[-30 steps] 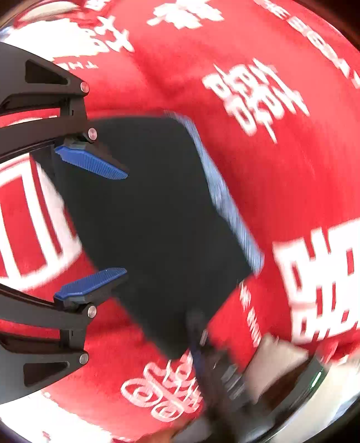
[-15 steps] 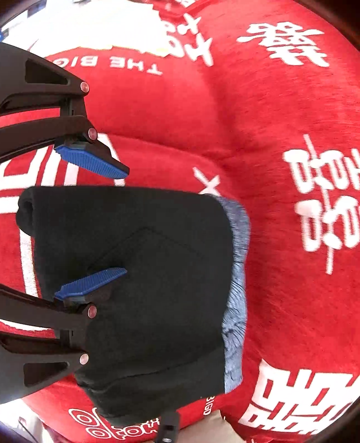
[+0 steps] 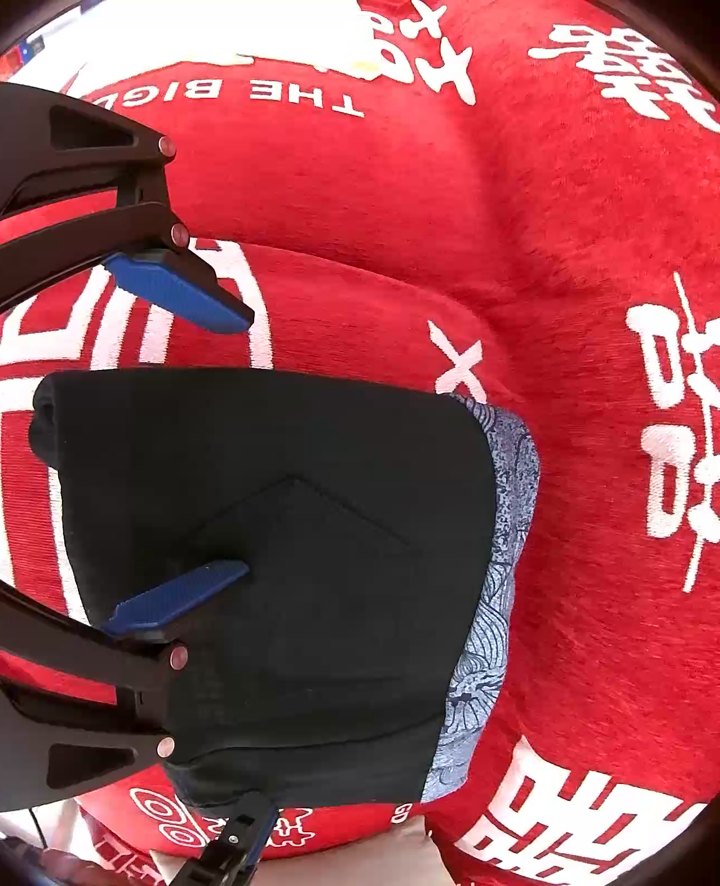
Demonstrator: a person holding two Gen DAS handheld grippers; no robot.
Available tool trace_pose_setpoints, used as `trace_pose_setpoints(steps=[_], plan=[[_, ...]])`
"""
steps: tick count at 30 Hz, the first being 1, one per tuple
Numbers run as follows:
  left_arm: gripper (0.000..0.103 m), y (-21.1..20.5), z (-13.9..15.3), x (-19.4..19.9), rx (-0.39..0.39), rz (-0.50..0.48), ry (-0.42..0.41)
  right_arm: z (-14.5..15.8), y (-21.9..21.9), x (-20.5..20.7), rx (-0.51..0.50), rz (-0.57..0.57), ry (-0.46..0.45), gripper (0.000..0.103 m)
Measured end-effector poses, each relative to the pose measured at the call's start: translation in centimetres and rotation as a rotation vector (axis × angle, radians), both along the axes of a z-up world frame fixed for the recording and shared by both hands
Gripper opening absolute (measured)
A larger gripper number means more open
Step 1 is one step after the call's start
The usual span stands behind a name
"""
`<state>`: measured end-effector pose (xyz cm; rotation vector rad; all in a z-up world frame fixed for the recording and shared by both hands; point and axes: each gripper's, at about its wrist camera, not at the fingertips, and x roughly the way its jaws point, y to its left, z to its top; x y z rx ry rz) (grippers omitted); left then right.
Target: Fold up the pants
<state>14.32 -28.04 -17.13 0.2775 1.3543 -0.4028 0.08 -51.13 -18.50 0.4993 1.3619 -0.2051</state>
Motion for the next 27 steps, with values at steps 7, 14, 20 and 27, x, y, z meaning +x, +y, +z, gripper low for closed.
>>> trace_pose_setpoints(steps=[7,14,20,27], plan=[[0.085,-0.2,-0.1,0.6,0.013,-0.011,0.033,0.4,0.3,-0.8,-0.024,-0.024,0.017,0.043],[0.098,0.0,-0.4,1.1,0.027,0.002,0.045,0.6,1.0,-1.1,-0.047,0.007,0.034,0.059],[0.098,-0.3,-0.4,1.4,0.029,-0.010,0.045,0.3,0.1,-1.6,-0.038,-0.013,0.059,0.067],[0.098,0.5,-0.2,2.7,0.003,0.001,0.060,0.6,-2.5,-2.4,0.004,-0.047,0.032,0.072]])
